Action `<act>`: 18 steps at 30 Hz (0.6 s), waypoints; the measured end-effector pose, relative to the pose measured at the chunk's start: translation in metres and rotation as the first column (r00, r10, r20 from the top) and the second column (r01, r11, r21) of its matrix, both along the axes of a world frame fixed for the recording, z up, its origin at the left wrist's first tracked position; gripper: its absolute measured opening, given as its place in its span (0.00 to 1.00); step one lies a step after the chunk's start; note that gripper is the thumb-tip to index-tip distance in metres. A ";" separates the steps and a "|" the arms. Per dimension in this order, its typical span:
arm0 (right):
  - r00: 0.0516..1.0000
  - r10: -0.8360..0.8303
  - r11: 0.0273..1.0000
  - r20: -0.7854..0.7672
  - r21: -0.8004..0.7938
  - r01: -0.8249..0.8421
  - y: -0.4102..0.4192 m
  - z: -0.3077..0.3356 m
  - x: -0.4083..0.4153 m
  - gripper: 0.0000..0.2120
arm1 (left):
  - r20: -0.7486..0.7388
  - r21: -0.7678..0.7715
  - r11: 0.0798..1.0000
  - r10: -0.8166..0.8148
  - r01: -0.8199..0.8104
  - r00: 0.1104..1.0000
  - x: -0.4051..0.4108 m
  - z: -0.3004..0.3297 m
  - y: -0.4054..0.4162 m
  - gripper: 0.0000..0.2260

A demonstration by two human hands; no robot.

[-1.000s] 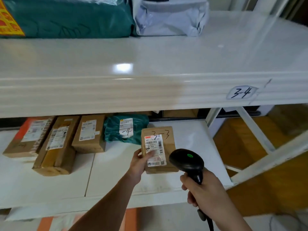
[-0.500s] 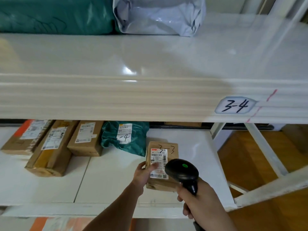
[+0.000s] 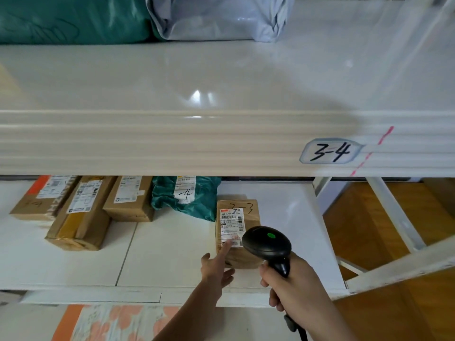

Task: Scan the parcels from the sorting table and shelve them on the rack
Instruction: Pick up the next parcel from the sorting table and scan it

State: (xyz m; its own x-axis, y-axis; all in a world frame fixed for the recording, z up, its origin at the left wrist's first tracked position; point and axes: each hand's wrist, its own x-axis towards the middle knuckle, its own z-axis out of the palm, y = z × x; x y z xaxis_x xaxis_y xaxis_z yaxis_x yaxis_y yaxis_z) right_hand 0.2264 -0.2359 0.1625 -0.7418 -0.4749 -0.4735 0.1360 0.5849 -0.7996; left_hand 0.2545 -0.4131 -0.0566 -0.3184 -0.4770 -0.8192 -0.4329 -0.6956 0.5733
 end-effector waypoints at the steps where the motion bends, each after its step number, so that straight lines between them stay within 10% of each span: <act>1: 1.000 0.001 1.000 0.004 0.006 -0.001 -0.001 -0.001 -0.001 0.02 | -0.036 0.030 0.999 0.013 -0.012 0.999 -0.006 0.001 -0.001 0.43; 6: 1.000 0.002 0.999 0.014 0.046 -0.002 -0.004 -0.007 -0.004 0.02 | -0.179 0.036 0.999 0.043 -0.037 0.983 -0.040 0.005 -0.016 0.22; 18: 0.993 -0.110 0.994 0.037 0.027 0.109 -0.004 -0.026 -0.008 0.03 | -0.272 0.261 0.954 0.222 -0.150 0.936 -0.112 0.031 -0.081 0.22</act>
